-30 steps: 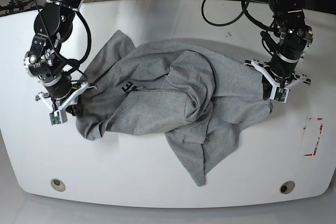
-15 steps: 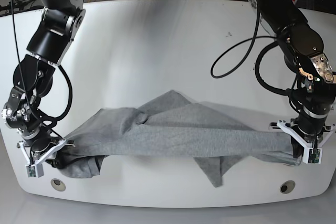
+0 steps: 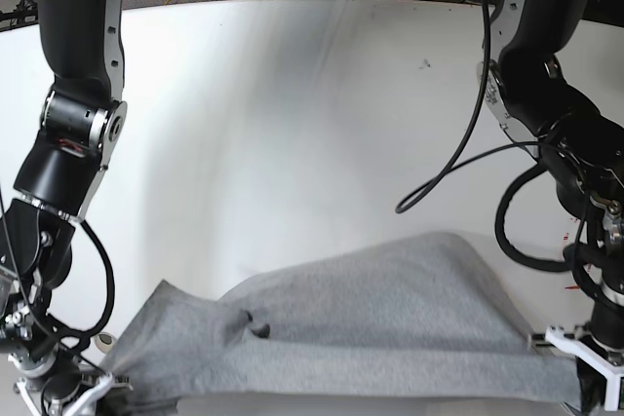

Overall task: Fold the T-shirt properly
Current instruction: 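Lift the grey shirt with both grippers and pull it apart, then swing the hanging shirt down and lay it flat on the table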

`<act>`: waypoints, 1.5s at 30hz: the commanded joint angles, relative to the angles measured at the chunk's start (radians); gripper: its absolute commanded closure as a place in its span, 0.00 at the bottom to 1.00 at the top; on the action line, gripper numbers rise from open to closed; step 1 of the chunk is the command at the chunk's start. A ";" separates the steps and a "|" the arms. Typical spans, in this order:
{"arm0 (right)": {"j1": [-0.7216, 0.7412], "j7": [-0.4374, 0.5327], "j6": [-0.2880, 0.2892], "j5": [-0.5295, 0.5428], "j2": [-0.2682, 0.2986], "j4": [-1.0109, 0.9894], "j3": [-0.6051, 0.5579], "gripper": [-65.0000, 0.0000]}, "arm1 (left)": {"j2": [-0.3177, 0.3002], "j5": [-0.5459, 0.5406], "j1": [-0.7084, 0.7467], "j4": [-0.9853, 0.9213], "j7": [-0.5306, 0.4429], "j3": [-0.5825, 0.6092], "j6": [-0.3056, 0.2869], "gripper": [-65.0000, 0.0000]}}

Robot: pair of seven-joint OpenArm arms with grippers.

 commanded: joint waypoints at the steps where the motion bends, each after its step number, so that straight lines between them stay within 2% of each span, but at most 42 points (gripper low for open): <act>1: 0.099 0.039 0.002 0.025 0.038 -0.003 -0.018 1.00 | -0.033 -0.011 -0.083 0.007 -0.034 0.033 0.002 0.99; 6: 0.202 -0.001 0.002 0.030 0.074 -0.011 -0.070 1.00 | -0.096 -0.011 -0.187 0.000 0.001 0.050 0.002 0.99; 11: 0.200 -0.049 0.004 0.033 0.118 0.006 -0.070 1.00 | -0.101 -0.017 -0.213 0.009 0.087 0.068 -0.004 0.99; 13: 0.149 -0.062 0.004 0.057 0.143 0.028 -0.062 1.00 | -0.107 -0.017 -0.213 0.010 0.122 0.065 -0.007 0.99; 15: 0.087 -0.067 0.004 0.091 0.156 0.043 -0.021 1.00 | -0.121 -0.019 -0.195 0.010 0.134 0.067 -0.035 0.99; 18: -0.010 -0.081 0.004 0.117 0.158 0.048 0.035 1.00 | -0.116 -0.019 -0.158 0.020 0.139 0.068 -0.068 0.99; 21: -0.110 -0.108 0.004 0.143 0.158 0.077 0.110 1.00 | -0.116 -0.020 -0.112 0.023 0.191 0.065 -0.098 0.99; 25: -0.294 -0.108 0.004 0.156 0.155 0.161 0.190 1.00 | -0.116 -0.020 -0.012 0.024 0.254 0.062 -0.183 1.00; 31: -0.558 -0.112 0.004 0.209 0.103 0.282 0.311 1.00 | -0.112 -0.020 0.230 0.024 0.262 0.030 -0.265 1.00; 33: -0.642 -0.112 0.004 0.225 0.095 0.309 0.338 1.00 | -0.078 -0.020 0.318 0.024 0.262 0.005 -0.296 1.00; 45: -0.975 -0.115 -0.001 0.308 -0.002 0.407 0.464 1.00 | -0.055 -0.020 0.777 0.026 0.259 -0.068 -0.296 1.00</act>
